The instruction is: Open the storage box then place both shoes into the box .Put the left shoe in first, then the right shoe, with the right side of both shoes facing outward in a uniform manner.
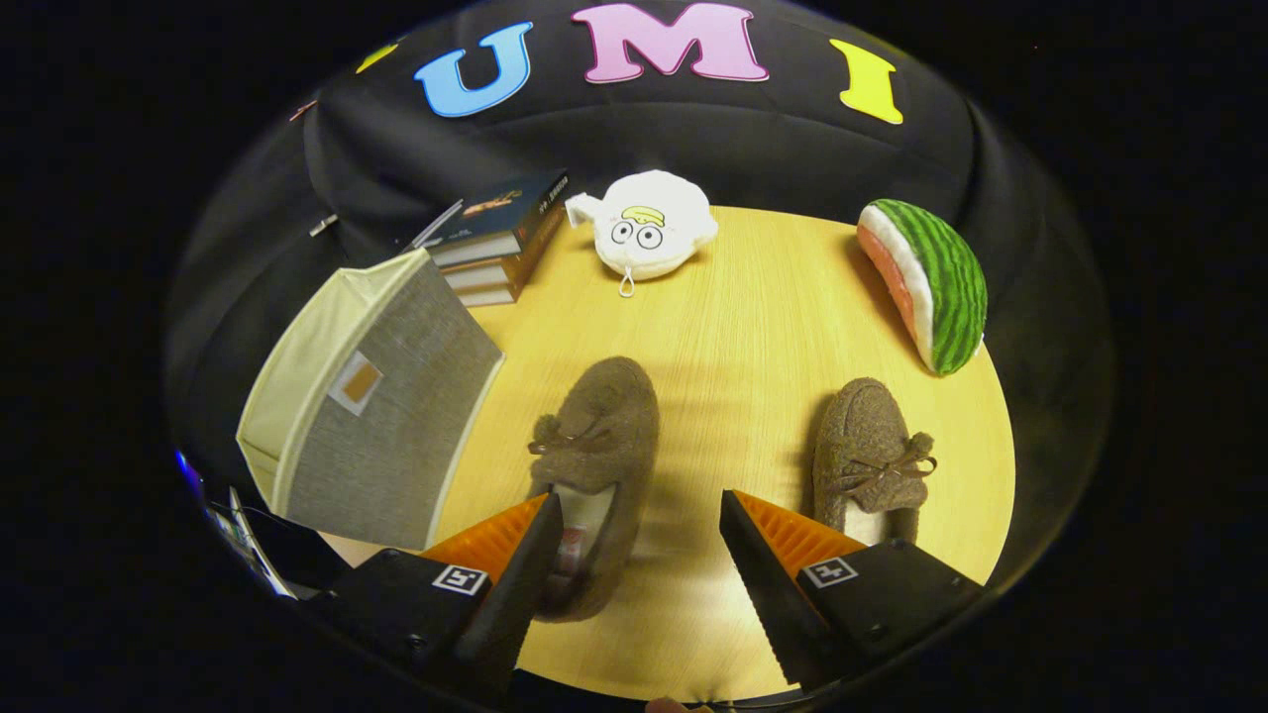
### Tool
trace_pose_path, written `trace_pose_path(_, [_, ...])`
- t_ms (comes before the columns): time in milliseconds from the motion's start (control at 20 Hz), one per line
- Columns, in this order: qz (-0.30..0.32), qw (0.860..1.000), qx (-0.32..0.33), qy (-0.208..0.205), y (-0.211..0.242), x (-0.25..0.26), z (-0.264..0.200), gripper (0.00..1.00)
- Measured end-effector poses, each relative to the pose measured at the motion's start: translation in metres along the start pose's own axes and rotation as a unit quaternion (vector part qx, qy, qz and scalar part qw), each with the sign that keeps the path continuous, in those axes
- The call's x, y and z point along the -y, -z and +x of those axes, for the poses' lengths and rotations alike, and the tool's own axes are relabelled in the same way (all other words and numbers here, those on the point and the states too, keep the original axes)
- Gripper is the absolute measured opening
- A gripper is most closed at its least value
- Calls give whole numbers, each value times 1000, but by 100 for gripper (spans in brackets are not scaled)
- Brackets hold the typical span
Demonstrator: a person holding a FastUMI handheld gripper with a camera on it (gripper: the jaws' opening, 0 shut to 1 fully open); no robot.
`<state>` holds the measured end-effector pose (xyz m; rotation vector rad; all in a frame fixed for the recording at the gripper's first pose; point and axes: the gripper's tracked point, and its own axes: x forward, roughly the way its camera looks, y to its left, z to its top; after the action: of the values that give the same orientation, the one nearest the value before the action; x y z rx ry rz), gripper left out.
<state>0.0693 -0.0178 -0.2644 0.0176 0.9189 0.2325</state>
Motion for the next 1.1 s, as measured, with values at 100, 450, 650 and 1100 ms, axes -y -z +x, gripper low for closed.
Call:
trace_pose_path(100, [3,1000,-10,-7,2,1,20,99])
trace_pose_path(450, [-15,998,-32,-50,9,-19,32,98])
trace_pose_path(650, [-9,999,-41,-32,12,-6,46,98])
trace_pose_path(1100, [45,997,-58,-35,11,-14,58,17])
